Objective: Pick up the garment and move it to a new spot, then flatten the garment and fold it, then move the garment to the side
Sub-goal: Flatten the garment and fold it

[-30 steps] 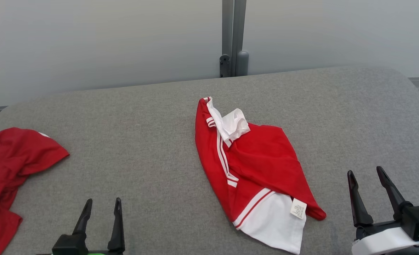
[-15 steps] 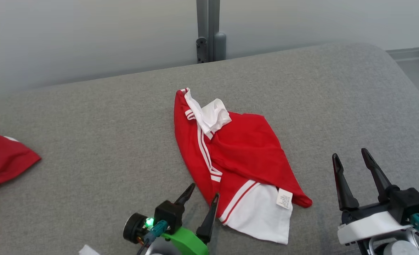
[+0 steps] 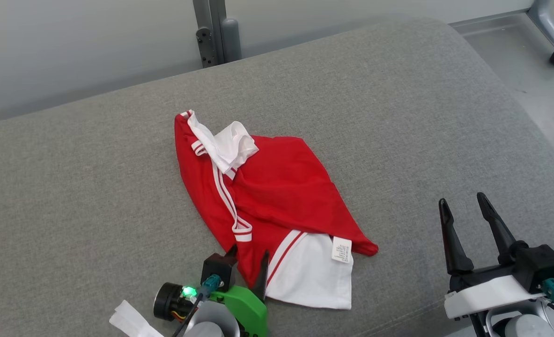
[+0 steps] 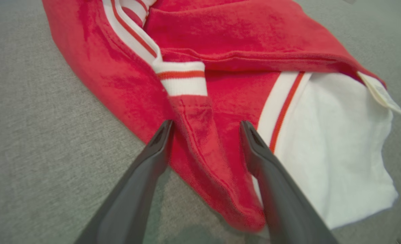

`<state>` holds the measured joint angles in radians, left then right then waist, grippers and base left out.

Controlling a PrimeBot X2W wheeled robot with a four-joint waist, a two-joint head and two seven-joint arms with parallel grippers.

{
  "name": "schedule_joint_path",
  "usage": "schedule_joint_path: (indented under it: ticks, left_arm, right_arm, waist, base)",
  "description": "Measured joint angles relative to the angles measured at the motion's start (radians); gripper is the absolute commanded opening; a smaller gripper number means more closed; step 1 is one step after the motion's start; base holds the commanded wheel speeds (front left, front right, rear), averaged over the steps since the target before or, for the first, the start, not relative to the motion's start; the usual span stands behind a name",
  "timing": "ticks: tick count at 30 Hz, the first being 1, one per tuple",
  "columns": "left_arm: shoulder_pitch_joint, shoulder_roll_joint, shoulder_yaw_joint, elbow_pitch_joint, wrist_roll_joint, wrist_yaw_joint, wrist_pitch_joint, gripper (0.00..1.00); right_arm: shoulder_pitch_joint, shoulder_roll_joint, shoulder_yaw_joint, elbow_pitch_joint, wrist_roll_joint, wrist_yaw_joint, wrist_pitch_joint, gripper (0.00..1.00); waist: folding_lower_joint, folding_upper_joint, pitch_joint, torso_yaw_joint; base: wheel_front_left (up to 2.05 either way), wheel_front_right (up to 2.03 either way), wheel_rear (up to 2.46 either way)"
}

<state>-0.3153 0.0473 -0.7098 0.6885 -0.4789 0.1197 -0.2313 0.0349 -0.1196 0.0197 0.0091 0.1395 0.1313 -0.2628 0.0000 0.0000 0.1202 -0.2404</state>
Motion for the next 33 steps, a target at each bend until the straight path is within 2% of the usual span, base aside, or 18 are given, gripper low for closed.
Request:
schedule_joint_path:
  ticks: [1, 2, 8, 11, 16, 18, 21, 28, 30, 33]
  left_arm:
    - [-0.007, 0.000, 0.000, 0.008, -0.005, 0.001, -0.004, 0.34]
    - [-0.012, 0.000, 0.002, 0.011, -0.011, 0.001, -0.007, 0.02]
    - [-0.035, 0.000, 0.004, 0.026, -0.033, -0.007, -0.018, 0.00]
    - [-0.036, 0.000, 0.016, 0.001, -0.077, -0.013, -0.025, 0.00]
    - [-0.036, 0.001, 0.119, -0.118, -0.182, -0.015, -0.027, 0.00]
    - [-0.037, 0.020, 0.163, -0.186, -0.211, -0.017, -0.027, 0.00]
    - [-0.068, 0.103, 0.210, -0.285, -0.216, -0.007, -0.003, 0.00]
    - [-0.227, 0.303, 0.306, -0.483, -0.231, 0.005, 0.180, 0.00]
    - [-0.282, 0.346, 0.323, -0.532, -0.232, 0.005, 0.236, 0.00]
    - [-0.365, 0.382, 0.326, -0.589, -0.236, 0.000, 0.316, 0.00]
  right_arm:
    - [0.000, 0.002, -0.002, -0.001, 0.000, 0.000, 0.000, 1.00]
    - [0.000, 0.004, -0.004, -0.001, 0.000, 0.000, 0.000, 1.00]
    - [-0.001, 0.013, -0.005, 0.001, 0.000, 0.000, 0.000, 1.00]
    - [-0.002, 0.014, -0.005, 0.002, 0.000, 0.000, 0.000, 1.00]
    - [0.000, 0.012, -0.012, 0.001, 0.000, 0.000, 0.000, 1.00]
    - [0.004, 0.009, -0.014, 0.001, 0.000, 0.000, 0.000, 1.00]
    - [0.010, 0.007, -0.016, 0.000, 0.000, 0.000, 0.000, 1.00]
    - [0.000, 0.005, 0.006, 0.001, 0.000, 0.000, 0.000, 1.00]
    - [-0.007, 0.006, 0.011, 0.002, 0.000, 0.000, 0.000, 1.00]
    - [-0.016, 0.007, 0.020, 0.005, 0.000, 0.000, 0.000, 1.00]
  waist:
    - [0.0000, 0.0000, 0.005, -0.003]
    - [0.0000, 0.0000, 0.009, -0.005]
    - [0.0000, 0.0000, 0.017, 0.011]
    - [0.0000, 0.0000, 0.014, 0.024]
    - [0.0000, 0.0000, 0.005, 0.046]
    - [0.0000, 0.0000, -0.001, 0.058]
    - [0.0000, 0.0000, -0.006, 0.077]
    - [0.0000, 0.0000, -0.009, 0.119]
    - [0.0000, 0.0000, -0.007, 0.123]
    - [0.0000, 0.0000, -0.004, 0.119]
  base:
    - [0.00, 0.00, 0.00]
    - [0.00, 0.00, 0.00]
    - [0.00, 0.00, 0.00]
    - [0.00, 0.00, 0.00]
    - [0.00, 0.00, 0.00]
    - [0.00, 0.00, 0.00]
    - [0.00, 0.00, 0.00]
    - [0.00, 0.00, 0.00]
    - [0.00, 0.00, 0.00]
    - [0.00, 0.00, 0.00]
